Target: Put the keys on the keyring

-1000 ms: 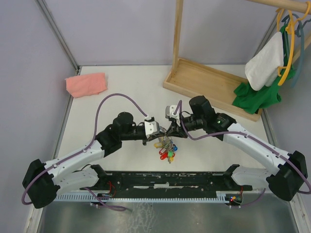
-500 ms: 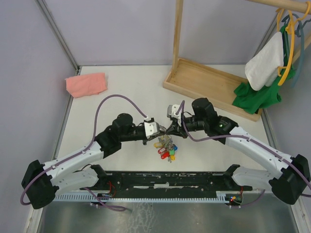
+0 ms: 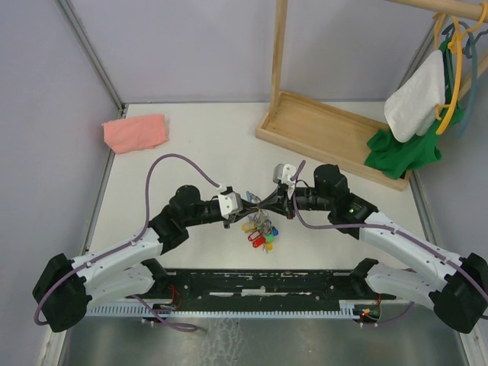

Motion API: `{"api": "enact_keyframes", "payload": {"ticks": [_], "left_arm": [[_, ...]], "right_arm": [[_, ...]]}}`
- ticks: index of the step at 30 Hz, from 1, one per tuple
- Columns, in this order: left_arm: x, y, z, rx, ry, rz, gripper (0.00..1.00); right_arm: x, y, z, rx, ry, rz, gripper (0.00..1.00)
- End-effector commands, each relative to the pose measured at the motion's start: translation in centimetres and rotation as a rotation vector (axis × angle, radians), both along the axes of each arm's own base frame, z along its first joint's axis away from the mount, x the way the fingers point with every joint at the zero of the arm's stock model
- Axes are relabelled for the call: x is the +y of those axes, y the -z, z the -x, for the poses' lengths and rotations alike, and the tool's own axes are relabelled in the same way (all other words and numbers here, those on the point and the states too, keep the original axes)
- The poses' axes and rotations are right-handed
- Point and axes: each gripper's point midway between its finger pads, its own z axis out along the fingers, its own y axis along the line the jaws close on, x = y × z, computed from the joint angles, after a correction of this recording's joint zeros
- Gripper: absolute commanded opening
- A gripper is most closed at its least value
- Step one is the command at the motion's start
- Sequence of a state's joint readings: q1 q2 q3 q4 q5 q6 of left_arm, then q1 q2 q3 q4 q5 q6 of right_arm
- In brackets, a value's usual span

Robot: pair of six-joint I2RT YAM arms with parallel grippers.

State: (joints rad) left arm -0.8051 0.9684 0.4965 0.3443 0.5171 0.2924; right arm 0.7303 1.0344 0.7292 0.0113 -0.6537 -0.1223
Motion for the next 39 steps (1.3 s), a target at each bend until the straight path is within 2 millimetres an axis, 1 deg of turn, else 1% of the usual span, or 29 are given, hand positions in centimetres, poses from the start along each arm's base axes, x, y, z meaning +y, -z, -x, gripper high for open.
{"api": "enact_keyframes", "payload": {"ticks": [1, 7, 12, 15, 17, 18, 21, 24, 26, 29, 31, 33, 36, 39], "left_arm": [[0.1, -0.6, 0.3, 0.021, 0.006, 0.065, 0.23], [-0.1, -0.7, 0.3, 0.028, 0.012, 0.093, 0.24], [-0.4, -0.7, 0.1, 0.042, 0.007, 0.125, 0.22], [-0.6, -0.6, -0.2, 0.049, 0.000, 0.138, 0.16], [-0.5, -0.7, -0.5, 0.045, -0.017, 0.138, 0.07], [-0.4, -0.7, -0.6, 0.040, -0.024, 0.134, 0.03], [-0.1, -1.3, -1.0, 0.005, -0.037, 0.104, 0.03], [0.2, -1.6, -1.2, -0.028, -0.033, 0.038, 0.03], [0.1, -1.7, -1.0, -0.039, -0.012, -0.001, 0.03], [0.0, -1.9, -0.8, -0.057, 0.020, -0.041, 0.03], [-0.1, -2.2, -0.7, -0.072, 0.033, -0.053, 0.03], [-0.2, -2.3, -0.7, -0.079, 0.040, -0.058, 0.03], [-0.4, -2.4, -0.6, -0.081, 0.050, -0.059, 0.03], [-0.5, -2.0, -0.5, -0.072, 0.058, -0.065, 0.03]], "right_arm": [[0.7, -6.9, -0.3, -0.159, -0.007, -0.218, 0.01], [0.8, -7.4, -0.1, -0.157, -0.001, -0.286, 0.01], [0.4, -8.2, -0.7, -0.171, 0.061, -0.362, 0.01], [0.1, -8.6, -0.9, -0.181, 0.084, -0.389, 0.01], [0.1, -8.2, -0.8, -0.171, 0.082, -0.378, 0.01], [0.1, -7.7, -0.6, -0.160, 0.075, -0.357, 0.01], [0.0, -5.4, -0.1, -0.117, 0.043, -0.234, 0.01], [-0.7, -3.6, 0.3, -0.089, 0.030, -0.106, 0.10], [-1.2, -2.9, 0.4, -0.086, 0.018, -0.035, 0.16], [-1.6, -2.5, 1.0, -0.054, -0.013, 0.054, 0.24], [-1.7, -3.1, 1.1, -0.050, -0.038, 0.100, 0.28], [-1.8, -3.0, 1.1, -0.037, -0.052, 0.140, 0.31], [-1.5, -2.6, 1.2, -0.009, -0.089, 0.170, 0.33], [-1.1, -1.4, 0.9, 0.038, -0.089, 0.198, 0.36]]}}
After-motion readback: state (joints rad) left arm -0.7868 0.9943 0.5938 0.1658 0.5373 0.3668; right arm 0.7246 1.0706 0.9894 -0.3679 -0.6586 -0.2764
